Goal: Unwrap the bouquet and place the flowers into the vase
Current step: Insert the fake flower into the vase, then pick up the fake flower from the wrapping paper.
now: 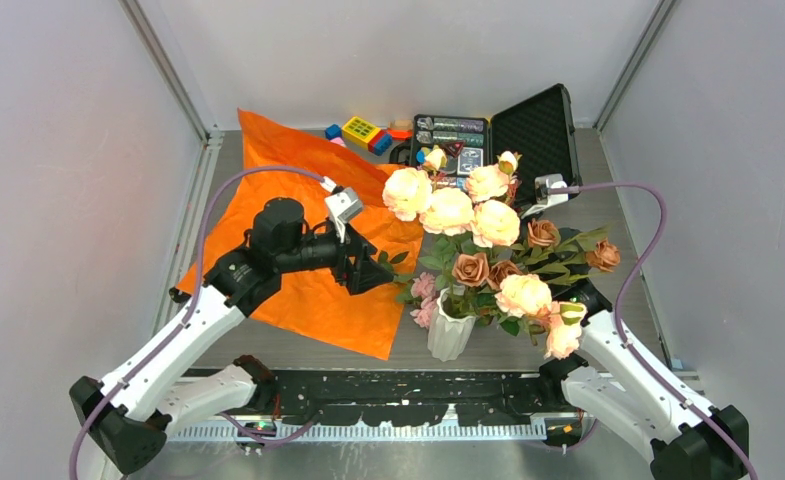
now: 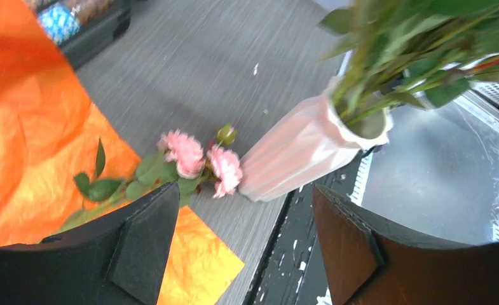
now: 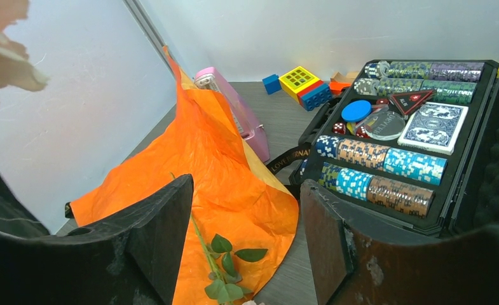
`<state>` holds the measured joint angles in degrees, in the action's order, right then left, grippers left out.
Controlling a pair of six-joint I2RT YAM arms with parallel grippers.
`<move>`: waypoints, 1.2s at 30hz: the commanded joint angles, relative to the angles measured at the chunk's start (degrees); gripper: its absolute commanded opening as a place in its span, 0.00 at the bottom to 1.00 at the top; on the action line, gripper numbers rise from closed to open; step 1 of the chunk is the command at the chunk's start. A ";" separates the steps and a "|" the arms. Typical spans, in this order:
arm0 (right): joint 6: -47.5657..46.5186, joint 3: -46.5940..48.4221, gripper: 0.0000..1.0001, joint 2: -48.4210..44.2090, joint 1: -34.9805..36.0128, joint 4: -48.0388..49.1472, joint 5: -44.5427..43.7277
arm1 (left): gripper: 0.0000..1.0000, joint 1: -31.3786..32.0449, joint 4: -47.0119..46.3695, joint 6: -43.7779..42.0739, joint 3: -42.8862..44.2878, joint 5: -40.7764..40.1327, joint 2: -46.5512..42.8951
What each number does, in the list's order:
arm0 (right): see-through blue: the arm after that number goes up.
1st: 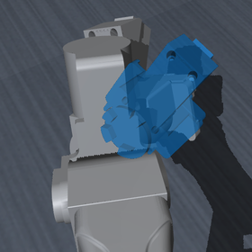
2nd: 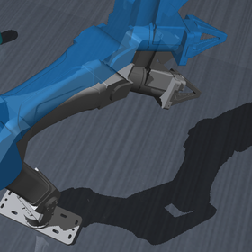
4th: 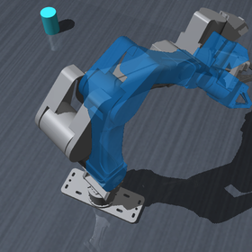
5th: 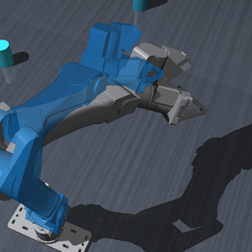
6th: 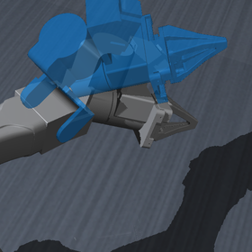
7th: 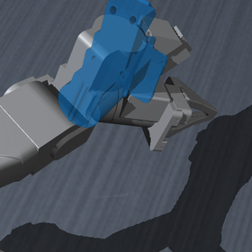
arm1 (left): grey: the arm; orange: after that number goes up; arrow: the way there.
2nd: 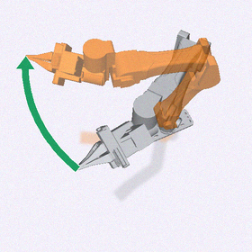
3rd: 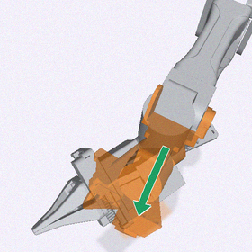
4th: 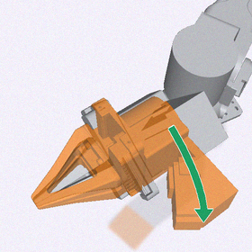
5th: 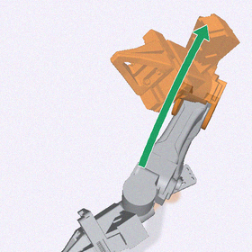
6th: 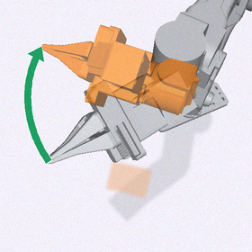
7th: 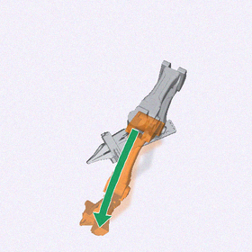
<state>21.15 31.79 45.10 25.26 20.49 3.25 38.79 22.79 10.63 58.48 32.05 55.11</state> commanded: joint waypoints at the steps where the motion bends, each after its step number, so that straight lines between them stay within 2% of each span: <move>1: -0.45 0.93 0.68 -0.69 -0.21 0.96 -1.82 | 0.78 -4.64 -8.75 6.61 -7.41 2.39 -2.26; 9: -0.67 1.70 0.68 -1.22 -0.21 -0.25 -1.47 | 0.77 -10.42 -18.61 12.91 -19.13 2.68 -5.46; 13: -0.92 1.57 0.68 -3.68 -0.21 -3.06 -2.65 | 0.73 -11.63 -24.55 15.61 -24.64 0.44 -6.09; 16: -0.73 0.63 0.68 -5.76 -0.23 -4.18 -4.93 | 0.70 -11.65 -31.61 21.05 -29.72 -1.40 -5.06; 22: -1.33 1.48 0.68 -7.03 -0.21 -7.68 -6.51 | 0.57 -11.63 -33.36 36.29 -34.96 -15.04 -3.67; 25: -1.45 1.07 0.68 -7.82 -0.21 -8.21 -7.43 | 0.57 -11.56 -33.73 44.20 -38.44 -21.64 -4.91; 28: -1.50 0.54 0.68 -8.28 -0.21 -8.06 -8.38 | 0.59 -10.80 -33.70 48.44 -40.29 -25.74 -5.38; 33: -1.72 0.60 0.68 -6.84 -0.20 -7.88 -8.39 | 0.61 -7.15 -34.88 52.51 -39.62 -31.23 -2.49; 36: -1.60 0.57 0.68 -6.16 -0.21 -7.24 -8.28 | 0.60 -4.01 -38.88 54.17 -39.10 -36.62 1.09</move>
<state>20.23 31.81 38.30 25.26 11.07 -3.86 31.64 -8.86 60.12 17.67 4.10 53.01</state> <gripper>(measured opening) 0.683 0.608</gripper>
